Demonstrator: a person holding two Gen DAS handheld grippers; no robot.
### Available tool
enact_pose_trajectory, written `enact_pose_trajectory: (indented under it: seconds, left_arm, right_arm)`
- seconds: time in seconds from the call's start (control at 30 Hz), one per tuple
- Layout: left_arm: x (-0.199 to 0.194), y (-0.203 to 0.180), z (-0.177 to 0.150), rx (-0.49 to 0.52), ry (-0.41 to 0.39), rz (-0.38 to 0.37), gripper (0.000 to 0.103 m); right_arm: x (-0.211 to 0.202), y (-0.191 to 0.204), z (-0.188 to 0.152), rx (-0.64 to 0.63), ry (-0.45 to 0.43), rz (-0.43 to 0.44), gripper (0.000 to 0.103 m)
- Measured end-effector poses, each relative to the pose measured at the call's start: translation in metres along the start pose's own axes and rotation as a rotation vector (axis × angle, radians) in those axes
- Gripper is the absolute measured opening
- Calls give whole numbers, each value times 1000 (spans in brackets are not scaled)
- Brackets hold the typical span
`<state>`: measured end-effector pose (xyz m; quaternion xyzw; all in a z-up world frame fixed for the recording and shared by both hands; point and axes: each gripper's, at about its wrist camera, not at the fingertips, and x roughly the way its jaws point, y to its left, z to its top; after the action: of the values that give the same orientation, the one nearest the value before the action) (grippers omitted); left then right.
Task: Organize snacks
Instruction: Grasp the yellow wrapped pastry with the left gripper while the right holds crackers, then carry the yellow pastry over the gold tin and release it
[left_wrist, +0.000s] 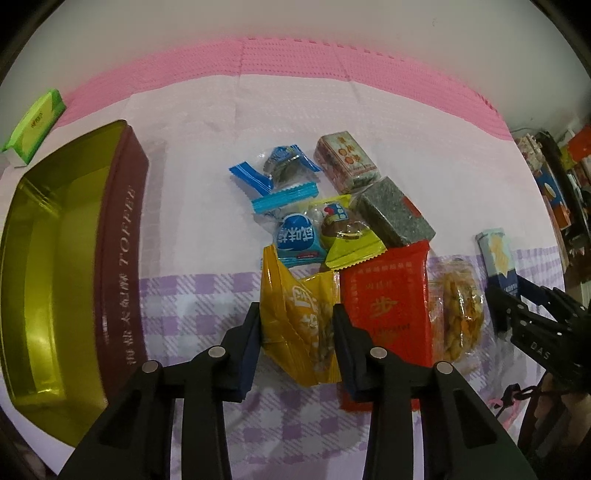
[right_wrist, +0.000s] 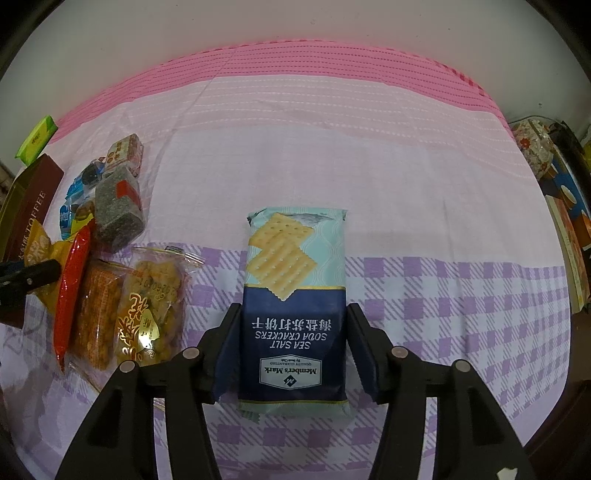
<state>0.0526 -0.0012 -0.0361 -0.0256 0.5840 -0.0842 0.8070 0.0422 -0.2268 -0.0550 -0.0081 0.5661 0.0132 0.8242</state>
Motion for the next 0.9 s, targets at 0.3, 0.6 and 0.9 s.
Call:
enact_pose_trajectory:
  seconds: [0.3, 0.6, 0.9]
  left_arm:
    - [-32, 14, -6, 2, -16, -41, 38]
    - [-65, 62, 19, -32, -92, 66, 38]
    - [-58, 146, 33, -110, -86, 215, 38]
  right_arm:
    - [0, 0, -1, 0, -2, -2, 54]
    - [1, 1, -1, 4, -2, -1, 58]
    - [5, -2, 5, 15, 14, -4, 64]
